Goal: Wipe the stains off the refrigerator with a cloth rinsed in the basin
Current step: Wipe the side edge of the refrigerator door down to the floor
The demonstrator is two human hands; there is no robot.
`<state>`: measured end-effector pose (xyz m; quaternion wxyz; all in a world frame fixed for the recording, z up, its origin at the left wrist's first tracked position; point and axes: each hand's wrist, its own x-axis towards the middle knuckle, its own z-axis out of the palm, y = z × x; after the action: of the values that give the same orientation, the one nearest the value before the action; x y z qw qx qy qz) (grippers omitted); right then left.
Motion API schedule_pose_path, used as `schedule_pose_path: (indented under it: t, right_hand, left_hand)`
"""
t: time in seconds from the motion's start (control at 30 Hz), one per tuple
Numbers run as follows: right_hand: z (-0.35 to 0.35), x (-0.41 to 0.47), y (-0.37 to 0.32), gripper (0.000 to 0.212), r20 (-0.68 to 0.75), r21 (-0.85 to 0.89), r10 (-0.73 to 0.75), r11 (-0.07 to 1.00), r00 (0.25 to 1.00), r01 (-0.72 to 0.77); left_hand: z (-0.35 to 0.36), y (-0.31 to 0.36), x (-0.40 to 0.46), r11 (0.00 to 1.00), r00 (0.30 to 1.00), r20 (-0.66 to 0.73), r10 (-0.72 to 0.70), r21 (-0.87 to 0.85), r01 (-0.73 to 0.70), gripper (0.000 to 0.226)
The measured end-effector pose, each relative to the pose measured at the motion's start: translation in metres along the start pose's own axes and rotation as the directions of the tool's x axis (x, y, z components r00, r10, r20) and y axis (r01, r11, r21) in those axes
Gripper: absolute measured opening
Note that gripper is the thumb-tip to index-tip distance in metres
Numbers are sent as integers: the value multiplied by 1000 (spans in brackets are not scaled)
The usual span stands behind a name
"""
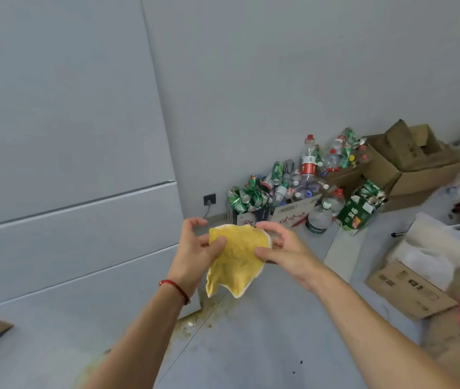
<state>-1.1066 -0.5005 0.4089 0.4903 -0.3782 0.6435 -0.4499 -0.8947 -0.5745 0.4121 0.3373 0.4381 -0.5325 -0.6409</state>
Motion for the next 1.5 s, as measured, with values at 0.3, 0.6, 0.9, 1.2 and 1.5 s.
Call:
schedule_pose_path:
  t: [0.3, 0.6, 0.9, 1.2, 1.5]
  right_hand:
    - [-34, 89, -36, 17, 287, -612, -169, 725, 943, 316]
    - [-66, 130, -139, 87, 513, 659, -142, 698, 846, -282]
    - [-28, 164, -221, 47, 270, 725, -143, 682, 952, -102]
    - [110, 127, -380, 65, 306, 240, -927, 296, 217, 924]
    - [149, 149, -453, 66, 66, -63, -998, -26, -22, 998]
  left_hand:
    - [10, 46, 48, 721, 980, -133, 150, 693, -16, 9]
    - [67, 174, 104, 928, 933, -283, 221, 356, -112, 34]
    - [44, 259, 83, 505, 437, -416, 797, 857, -105, 31]
    - [-19, 405, 30, 279, -6, -280, 960, 960, -30, 27]
    - [-41, 494, 14, 76, -28, -74, 997, 995, 72, 23]
